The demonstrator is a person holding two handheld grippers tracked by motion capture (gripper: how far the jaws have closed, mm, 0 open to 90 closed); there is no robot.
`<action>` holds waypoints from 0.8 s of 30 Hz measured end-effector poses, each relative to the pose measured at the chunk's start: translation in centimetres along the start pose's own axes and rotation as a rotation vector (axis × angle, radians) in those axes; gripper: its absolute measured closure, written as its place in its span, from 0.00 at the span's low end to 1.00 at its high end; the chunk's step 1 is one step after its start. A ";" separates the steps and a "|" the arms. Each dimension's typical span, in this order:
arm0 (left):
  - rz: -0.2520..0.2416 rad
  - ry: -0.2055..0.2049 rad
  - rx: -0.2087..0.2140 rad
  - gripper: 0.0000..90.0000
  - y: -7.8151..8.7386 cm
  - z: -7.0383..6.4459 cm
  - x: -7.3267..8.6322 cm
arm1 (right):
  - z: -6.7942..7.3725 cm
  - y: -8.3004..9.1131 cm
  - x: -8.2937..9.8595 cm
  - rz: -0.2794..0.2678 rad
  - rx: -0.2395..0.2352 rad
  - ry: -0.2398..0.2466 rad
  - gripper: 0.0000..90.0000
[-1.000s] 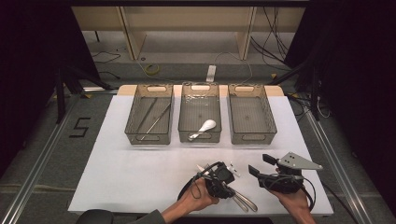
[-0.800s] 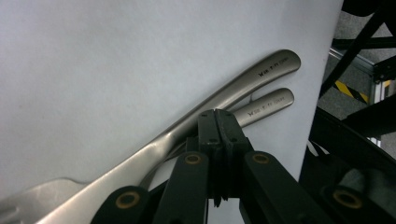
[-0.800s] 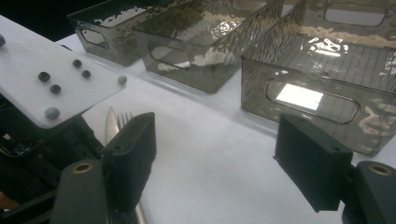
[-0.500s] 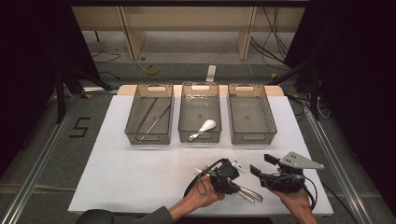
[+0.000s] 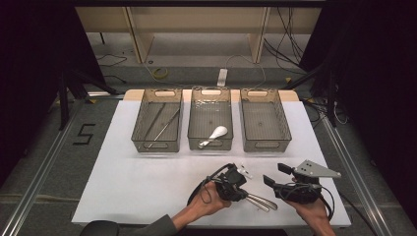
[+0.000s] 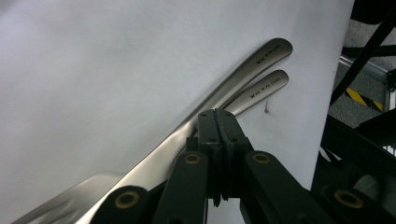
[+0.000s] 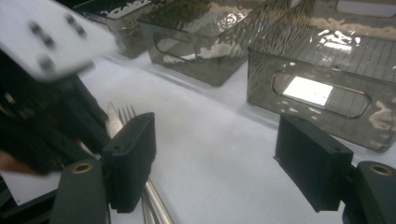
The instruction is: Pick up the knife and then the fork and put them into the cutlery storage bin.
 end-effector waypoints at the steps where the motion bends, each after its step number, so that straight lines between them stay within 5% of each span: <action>1: -0.010 -0.004 -0.005 0.96 0.7 0.2 0.2 | 0.0 -0.1 0.0 0.007 -0.006 -0.001 0.33; 13: -0.194 0.058 -0.049 0.60 8.8 3.4 3.5 | 1.8 -1.4 0.8 0.237 -0.129 0.153 0.40; 24: -0.314 0.130 -0.101 0.35 12.8 6.4 6.0 | 2.8 -3.4 1.5 0.381 -0.169 0.223 0.46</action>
Point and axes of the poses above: each handheld gripper's, and its own axes: y roughly backward along the jaws, x roughly out of its underside, z roughly to its left, the point moved 6 cm from there along -y, roughly forward along the jaws, and after that the axes turned 2 degrees about x, right-handed, at the moved point
